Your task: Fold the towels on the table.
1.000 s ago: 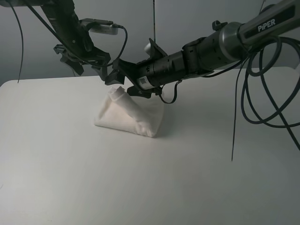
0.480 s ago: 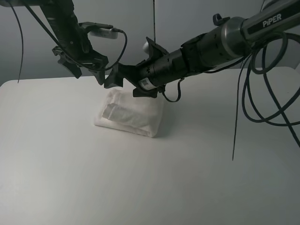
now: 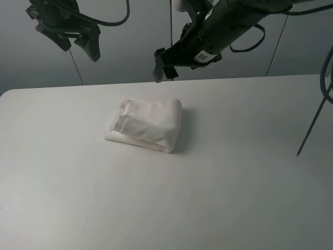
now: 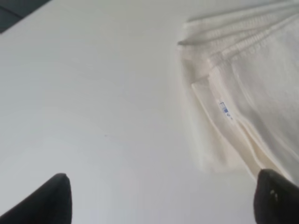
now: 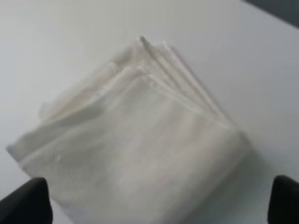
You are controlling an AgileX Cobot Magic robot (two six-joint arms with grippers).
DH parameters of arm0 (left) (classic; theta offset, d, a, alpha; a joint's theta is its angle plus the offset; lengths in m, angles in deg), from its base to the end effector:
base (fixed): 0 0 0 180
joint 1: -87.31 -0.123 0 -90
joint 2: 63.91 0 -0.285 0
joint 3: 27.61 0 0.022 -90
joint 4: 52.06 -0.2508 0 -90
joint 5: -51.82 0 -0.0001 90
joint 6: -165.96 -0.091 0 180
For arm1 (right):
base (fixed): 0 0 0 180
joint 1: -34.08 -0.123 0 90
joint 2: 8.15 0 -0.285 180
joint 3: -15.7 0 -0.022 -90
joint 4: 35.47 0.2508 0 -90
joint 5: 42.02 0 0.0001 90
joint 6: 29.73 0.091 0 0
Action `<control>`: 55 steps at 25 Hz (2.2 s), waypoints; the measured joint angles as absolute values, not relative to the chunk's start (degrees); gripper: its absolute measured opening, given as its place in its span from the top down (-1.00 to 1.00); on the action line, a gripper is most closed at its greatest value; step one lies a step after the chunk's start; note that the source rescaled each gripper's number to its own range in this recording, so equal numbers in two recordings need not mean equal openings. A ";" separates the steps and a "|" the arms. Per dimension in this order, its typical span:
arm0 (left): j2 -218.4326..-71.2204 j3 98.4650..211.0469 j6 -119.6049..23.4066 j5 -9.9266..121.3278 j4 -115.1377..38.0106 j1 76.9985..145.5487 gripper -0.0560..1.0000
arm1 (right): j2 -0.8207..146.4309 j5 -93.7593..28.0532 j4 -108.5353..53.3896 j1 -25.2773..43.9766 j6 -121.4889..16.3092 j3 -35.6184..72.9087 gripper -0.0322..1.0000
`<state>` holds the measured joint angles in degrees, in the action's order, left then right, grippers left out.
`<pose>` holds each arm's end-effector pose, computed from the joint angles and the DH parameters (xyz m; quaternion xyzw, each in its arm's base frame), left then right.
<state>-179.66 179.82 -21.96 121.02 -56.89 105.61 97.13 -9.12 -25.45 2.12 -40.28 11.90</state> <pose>0.3901 -0.1215 0.3252 0.2291 0.9528 0.0238 0.1977 0.3141 0.2061 0.2657 -0.2912 0.8973 0.1278 0.3061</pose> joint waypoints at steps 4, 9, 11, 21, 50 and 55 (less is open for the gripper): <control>-174.31 179.70 -21.85 121.36 -57.77 105.61 -0.99 | 90.51 -2.93 -39.29 2.12 -29.73 11.90 -0.99; -165.67 171.74 -20.79 121.12 -57.89 105.61 -0.99 | 82.01 -0.62 -42.50 2.12 -26.77 6.84 -0.99; -161.49 165.33 -19.93 119.50 -58.11 105.61 -0.99 | 77.94 -0.29 -42.61 2.12 -26.18 2.71 -0.99; -136.06 136.24 -14.42 112.54 -58.59 105.61 -0.99 | 53.54 3.14 -42.85 2.12 -23.79 -18.52 -0.99; -78.73 106.22 -8.49 115.75 -56.41 105.61 -0.99 | 7.11 23.05 -35.47 2.12 -28.38 -31.19 -0.99; -72.64 106.22 -8.49 115.62 -56.32 105.61 -0.99 | 3.66 21.33 -31.70 2.12 -32.36 -32.15 -0.99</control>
